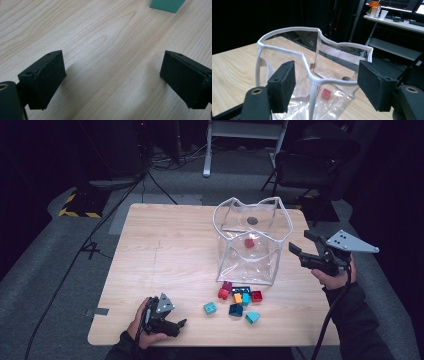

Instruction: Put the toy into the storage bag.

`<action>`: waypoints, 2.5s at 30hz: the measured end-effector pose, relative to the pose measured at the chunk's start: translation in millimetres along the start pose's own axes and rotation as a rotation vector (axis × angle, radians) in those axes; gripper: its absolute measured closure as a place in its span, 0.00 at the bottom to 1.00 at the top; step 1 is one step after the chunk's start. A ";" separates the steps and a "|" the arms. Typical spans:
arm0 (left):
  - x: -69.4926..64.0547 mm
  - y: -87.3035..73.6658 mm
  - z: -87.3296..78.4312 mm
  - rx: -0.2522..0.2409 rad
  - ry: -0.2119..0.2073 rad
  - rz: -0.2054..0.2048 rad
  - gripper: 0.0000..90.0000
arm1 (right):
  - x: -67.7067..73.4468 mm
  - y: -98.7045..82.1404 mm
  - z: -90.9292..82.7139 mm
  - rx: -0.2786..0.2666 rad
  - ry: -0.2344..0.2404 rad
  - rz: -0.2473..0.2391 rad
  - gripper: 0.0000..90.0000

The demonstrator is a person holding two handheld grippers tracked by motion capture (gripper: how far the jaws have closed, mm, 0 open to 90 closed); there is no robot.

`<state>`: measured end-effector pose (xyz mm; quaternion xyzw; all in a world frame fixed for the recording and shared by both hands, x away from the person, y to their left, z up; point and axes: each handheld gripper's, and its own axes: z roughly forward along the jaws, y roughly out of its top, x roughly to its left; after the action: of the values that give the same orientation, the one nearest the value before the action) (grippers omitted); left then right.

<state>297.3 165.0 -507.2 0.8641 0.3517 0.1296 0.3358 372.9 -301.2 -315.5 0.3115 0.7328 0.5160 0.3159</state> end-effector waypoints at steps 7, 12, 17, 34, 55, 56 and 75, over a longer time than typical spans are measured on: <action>0.1 0.0 0.0 0.000 0.001 0.001 0.07 | 7.9 -20.1 -9.0 0.012 0.021 -0.007 0.34; 0.1 0.0 -0.1 0.000 0.002 0.001 0.07 | 14.1 -36.4 -12.4 0.024 0.032 -0.009 0.34; 0.1 0.0 0.0 0.000 0.001 0.001 0.07 | 20.4 -53.4 -12.8 0.051 0.050 -0.012 0.34; 0.1 0.0 -0.1 0.000 0.002 0.001 0.07 | 41.2 -109.6 -3.3 0.156 0.112 -0.008 0.34; 0.0 0.0 0.0 0.000 0.002 0.001 0.07 | 68.9 -154.5 37.1 0.304 0.263 -0.036 0.36; 0.0 0.0 -0.1 0.000 0.002 0.001 0.07 | 69.5 -155.8 39.5 0.310 0.264 -0.036 0.36; 0.0 0.0 0.0 0.000 0.002 0.001 0.07 | 84.7 -163.0 74.4 0.374 0.298 -0.058 0.36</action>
<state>297.3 165.1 -507.2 0.8641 0.3518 0.1305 0.3354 358.7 -237.9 -502.8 0.2638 0.8628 0.4021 0.1558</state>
